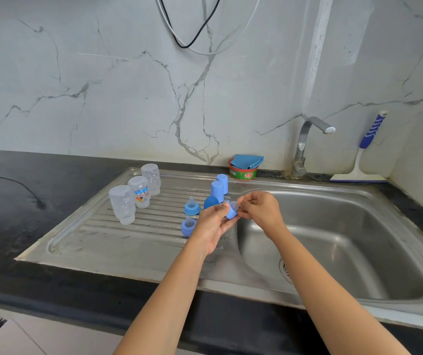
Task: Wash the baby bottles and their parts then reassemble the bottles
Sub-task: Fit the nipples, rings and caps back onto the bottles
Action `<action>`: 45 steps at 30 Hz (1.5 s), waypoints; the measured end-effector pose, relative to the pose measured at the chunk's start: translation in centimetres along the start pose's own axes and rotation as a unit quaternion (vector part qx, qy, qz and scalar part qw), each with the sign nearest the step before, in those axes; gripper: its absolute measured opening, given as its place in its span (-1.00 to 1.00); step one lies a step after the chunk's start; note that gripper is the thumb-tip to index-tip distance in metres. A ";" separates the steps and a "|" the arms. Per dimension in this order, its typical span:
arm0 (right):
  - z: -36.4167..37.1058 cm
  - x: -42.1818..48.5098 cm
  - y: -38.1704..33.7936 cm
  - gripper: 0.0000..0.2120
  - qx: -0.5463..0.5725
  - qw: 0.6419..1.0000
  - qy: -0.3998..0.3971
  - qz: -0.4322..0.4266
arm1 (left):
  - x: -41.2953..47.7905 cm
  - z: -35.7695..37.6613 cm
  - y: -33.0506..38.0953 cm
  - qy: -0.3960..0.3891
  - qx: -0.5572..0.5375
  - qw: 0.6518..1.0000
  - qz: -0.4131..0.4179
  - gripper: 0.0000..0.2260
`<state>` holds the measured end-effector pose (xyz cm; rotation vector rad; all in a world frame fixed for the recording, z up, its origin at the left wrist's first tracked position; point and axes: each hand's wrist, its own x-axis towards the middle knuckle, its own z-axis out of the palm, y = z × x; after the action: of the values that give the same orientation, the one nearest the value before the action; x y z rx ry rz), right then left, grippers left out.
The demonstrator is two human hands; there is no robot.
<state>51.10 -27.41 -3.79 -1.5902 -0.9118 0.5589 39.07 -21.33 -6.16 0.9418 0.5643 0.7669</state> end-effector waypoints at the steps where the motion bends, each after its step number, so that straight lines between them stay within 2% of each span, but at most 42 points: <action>1: 0.0 0.1 -0.2 -0.85 -0.008 1.000 -0.004 -0.002 | 0.0 0.0 0.1 0.000 0.003 1.000 0.002 -0.74; 11: 0.4 0.4 -1.1 -0.91 -0.044 0.998 -0.032 -0.021 | -0.3 -0.8 0.9 0.004 0.025 1.000 0.001 -0.75; 14: 0.4 0.5 -1.6 -0.96 -0.036 0.997 -0.064 -0.029 | -0.3 -1.2 1.4 0.005 0.018 1.000 0.006 -0.77; 17: 0.6 0.9 -2.2 -0.89 -0.086 0.989 -0.098 -0.072 | -0.3 -1.5 2.3 0.005 0.020 1.000 0.013 -0.80; 20: 1.3 1.6 -2.9 -0.90 -0.092 0.985 -0.097 -0.109 | -0.2 -1.9 3.3 0.009 0.020 1.000 0.018 -0.80; 31: 4.5 3.8 -5.5 -0.92 -0.139 0.972 -0.150 -0.119 | -0.1 -5.1 5.9 0.024 0.075 0.995 0.054 -0.70; 36: 6.3 4.9 -6.6 -0.75 -0.096 0.971 -0.176 -0.133 | 0.7 -5.7 7.7 0.030 0.012 0.997 0.067 -0.79; 38: 7.1 5.6 -7.3 -0.69 -0.123 0.964 -0.187 -0.141 | 1.4 -6.2 8.5 0.033 0.013 0.997 0.065 -0.78; 41: 8.7 6.8 -7.8 -0.72 -0.193 0.948 -0.189 -0.167 | 2.3 -7.1 9.2 0.047 0.023 0.998 0.047 -0.73; 45: 10.7 9.2 -7.2 -0.76 -0.267 0.937 -0.174 -0.145 | 2.8 -8.6 8.5 0.113 0.090 0.989 0.029 -0.77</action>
<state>46.31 -13.40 1.93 -1.8148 -1.6434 0.4051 31.78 -11.72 -3.15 1.0485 0.8177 0.8911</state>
